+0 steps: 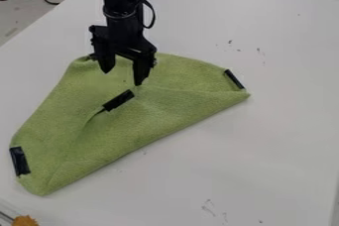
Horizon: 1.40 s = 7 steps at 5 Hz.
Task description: Fold the cloth from left to right
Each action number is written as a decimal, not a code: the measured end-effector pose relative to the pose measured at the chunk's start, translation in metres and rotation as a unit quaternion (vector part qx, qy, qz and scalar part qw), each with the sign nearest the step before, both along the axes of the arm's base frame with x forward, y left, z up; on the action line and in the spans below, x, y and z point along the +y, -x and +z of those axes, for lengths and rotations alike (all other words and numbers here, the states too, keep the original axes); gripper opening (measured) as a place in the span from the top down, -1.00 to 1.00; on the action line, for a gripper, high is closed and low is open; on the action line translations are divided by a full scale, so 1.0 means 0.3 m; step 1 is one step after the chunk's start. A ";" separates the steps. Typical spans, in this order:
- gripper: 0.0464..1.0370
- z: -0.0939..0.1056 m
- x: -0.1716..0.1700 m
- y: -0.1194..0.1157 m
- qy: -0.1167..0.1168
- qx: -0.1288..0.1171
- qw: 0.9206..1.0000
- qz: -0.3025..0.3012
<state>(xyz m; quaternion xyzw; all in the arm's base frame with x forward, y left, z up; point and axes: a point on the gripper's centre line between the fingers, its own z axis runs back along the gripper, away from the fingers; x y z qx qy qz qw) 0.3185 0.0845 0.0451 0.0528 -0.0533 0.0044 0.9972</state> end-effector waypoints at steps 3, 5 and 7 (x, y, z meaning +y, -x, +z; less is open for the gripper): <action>-0.93 -0.045 0.142 -0.095 -0.006 0.003 0.999 -0.031; -0.93 -0.065 0.284 -0.157 -0.018 -0.017 0.999 -0.031; -0.93 -0.089 0.324 -0.169 -0.024 -0.014 0.999 -0.032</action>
